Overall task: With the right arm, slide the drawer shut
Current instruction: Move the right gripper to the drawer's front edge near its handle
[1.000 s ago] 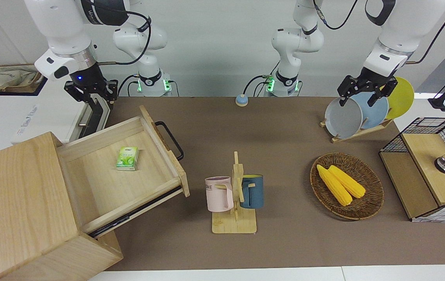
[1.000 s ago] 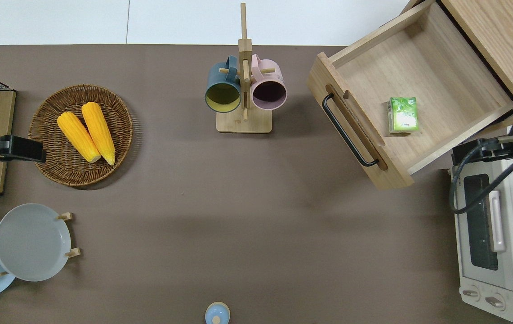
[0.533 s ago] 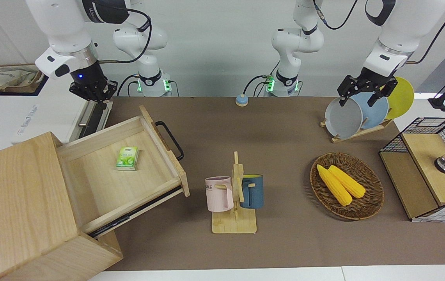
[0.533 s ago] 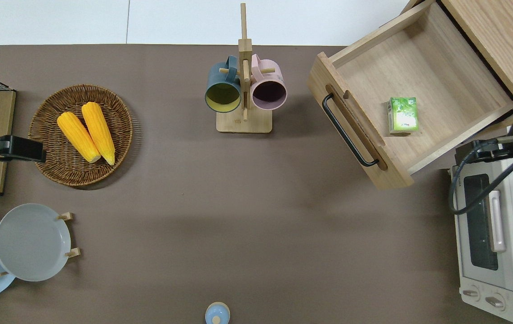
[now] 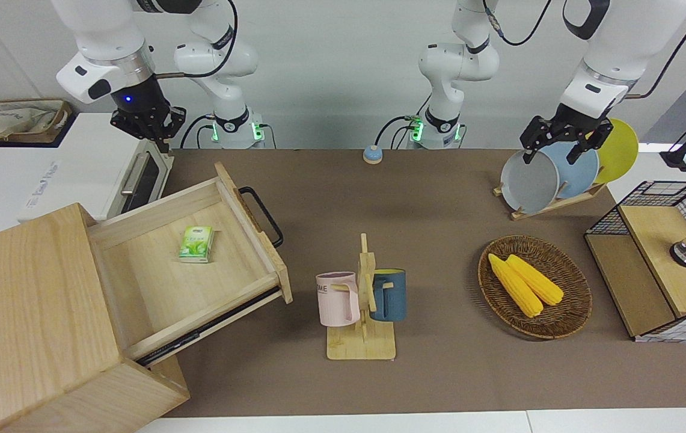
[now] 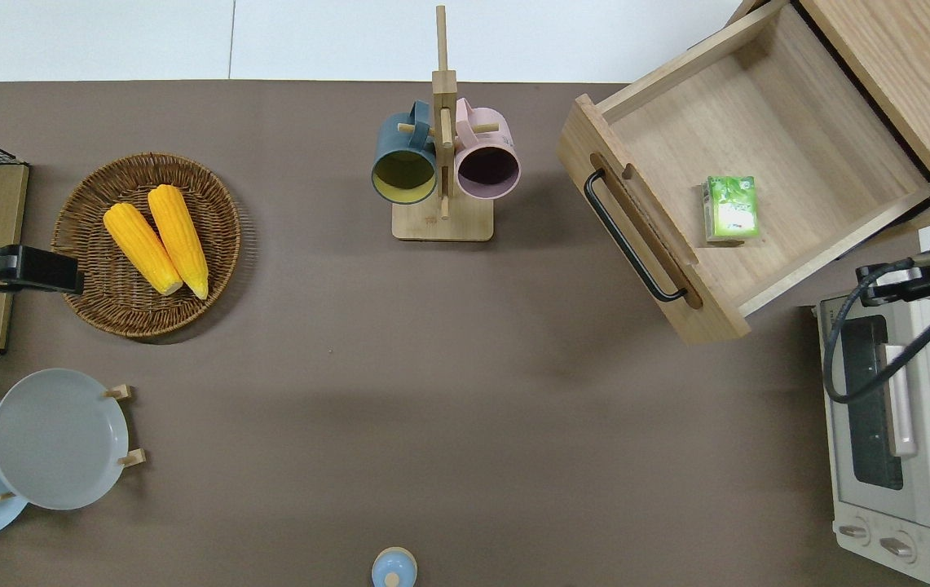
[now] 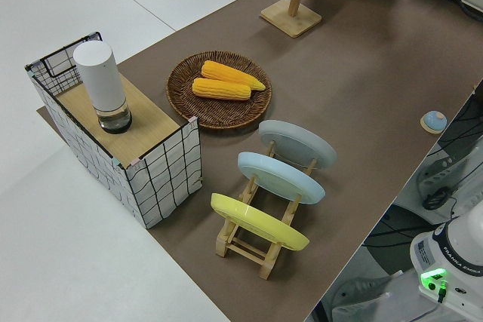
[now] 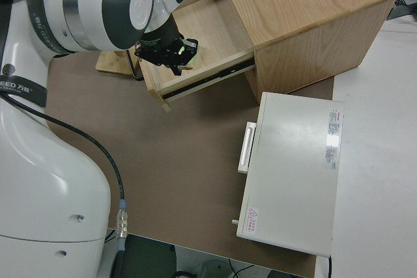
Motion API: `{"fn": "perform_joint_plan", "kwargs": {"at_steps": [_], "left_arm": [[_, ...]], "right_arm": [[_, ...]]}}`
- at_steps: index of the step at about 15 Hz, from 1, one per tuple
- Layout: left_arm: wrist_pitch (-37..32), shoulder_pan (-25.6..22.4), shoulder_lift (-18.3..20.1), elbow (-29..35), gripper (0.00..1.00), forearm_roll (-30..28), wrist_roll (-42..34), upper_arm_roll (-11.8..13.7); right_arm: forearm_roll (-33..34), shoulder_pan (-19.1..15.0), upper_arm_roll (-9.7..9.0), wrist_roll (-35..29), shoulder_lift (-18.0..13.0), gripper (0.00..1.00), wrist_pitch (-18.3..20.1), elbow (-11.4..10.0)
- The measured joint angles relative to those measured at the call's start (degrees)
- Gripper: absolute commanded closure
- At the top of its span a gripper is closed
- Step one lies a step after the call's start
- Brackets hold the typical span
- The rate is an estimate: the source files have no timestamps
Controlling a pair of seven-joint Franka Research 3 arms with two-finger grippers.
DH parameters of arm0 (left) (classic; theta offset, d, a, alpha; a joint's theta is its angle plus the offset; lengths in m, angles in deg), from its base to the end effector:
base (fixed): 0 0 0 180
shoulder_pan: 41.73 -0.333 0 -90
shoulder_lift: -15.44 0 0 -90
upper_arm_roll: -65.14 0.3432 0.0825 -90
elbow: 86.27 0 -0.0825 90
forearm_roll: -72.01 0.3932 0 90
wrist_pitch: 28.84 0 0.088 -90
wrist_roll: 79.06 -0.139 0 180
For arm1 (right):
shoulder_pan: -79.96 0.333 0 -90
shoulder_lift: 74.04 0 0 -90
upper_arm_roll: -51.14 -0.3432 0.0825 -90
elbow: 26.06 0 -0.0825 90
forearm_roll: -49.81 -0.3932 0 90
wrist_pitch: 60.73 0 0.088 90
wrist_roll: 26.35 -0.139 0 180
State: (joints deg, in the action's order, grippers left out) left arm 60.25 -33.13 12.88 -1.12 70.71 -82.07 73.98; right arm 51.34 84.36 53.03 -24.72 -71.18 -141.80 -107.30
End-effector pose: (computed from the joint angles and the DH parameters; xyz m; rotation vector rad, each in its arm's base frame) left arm 0.5785 -0.0029 0.6338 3.1253 -0.0769 0.0392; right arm 0.5623 0.0212 0.6508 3.1101 0.1070 -0.0819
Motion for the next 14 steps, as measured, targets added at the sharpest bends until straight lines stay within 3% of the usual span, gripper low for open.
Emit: {"fn": "perform_joint_plan", "kwargs": {"at_steps": [4, 11, 14], "left_arm": [[0.0, 0.0, 0.0, 0.0, 0.00, 0.0, 0.0, 0.0], [0.0, 0.0, 0.0, 0.0, 0.00, 0.0, 0.0, 0.0], [0.0, 0.0, 0.0, 0.0, 0.00, 0.0, 0.0, 0.0]], "right_arm": [[-2.6, 0.0, -1.62, -5.0, 0.0, 1.000, 0.2, 1.4], [-2.7, 0.6, -8.52, -21.9, 0.0, 1.000, 0.3, 1.8], [-2.7, 2.3, -10.07, -29.9, 0.2, 1.000, 0.3, 1.8]]}}
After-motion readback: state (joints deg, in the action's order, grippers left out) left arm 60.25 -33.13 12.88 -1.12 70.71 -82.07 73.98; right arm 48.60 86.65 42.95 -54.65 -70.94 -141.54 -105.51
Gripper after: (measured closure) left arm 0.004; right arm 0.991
